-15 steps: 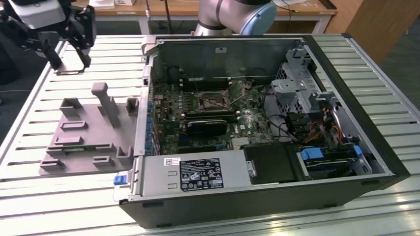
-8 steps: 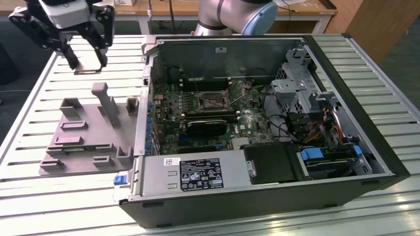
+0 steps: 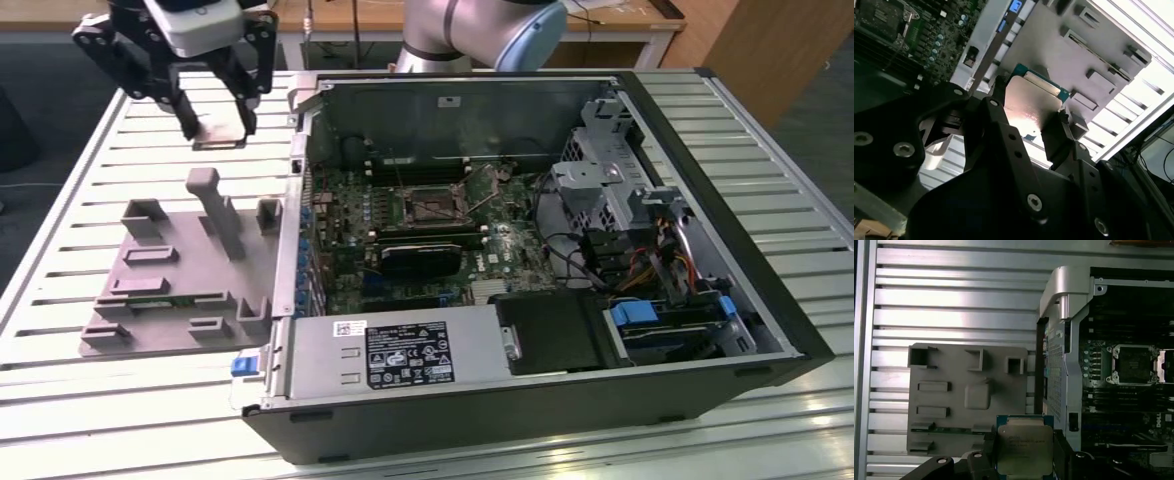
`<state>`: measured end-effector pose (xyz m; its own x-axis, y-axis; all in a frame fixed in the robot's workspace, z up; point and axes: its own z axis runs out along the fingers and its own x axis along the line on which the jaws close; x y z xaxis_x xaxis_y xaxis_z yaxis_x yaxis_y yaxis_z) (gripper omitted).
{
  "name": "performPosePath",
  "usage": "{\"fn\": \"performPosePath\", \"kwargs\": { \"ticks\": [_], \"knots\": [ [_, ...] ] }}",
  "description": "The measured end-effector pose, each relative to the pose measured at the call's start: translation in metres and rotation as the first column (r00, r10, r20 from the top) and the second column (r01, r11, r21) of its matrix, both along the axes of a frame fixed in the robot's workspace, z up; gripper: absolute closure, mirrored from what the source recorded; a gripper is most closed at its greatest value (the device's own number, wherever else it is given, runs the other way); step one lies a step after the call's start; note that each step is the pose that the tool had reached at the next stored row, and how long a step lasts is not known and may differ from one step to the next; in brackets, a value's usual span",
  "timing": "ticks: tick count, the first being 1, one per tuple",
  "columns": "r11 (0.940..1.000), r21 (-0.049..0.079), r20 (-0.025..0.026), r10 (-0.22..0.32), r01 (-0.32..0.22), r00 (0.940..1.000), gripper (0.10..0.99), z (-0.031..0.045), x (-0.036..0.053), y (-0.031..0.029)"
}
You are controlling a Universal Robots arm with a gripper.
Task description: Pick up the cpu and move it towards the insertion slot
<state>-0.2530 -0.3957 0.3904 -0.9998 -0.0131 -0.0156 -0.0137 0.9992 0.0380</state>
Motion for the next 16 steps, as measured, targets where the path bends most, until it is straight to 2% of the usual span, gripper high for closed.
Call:
{"fn": "performPosePath", "kwargs": {
  "ticks": [16],
  "knots": [
    [1.0000,0.000,-0.0025,0.000,0.000,1.0000,0.549,0.0000,0.0684,0.0000]
  ]
}}
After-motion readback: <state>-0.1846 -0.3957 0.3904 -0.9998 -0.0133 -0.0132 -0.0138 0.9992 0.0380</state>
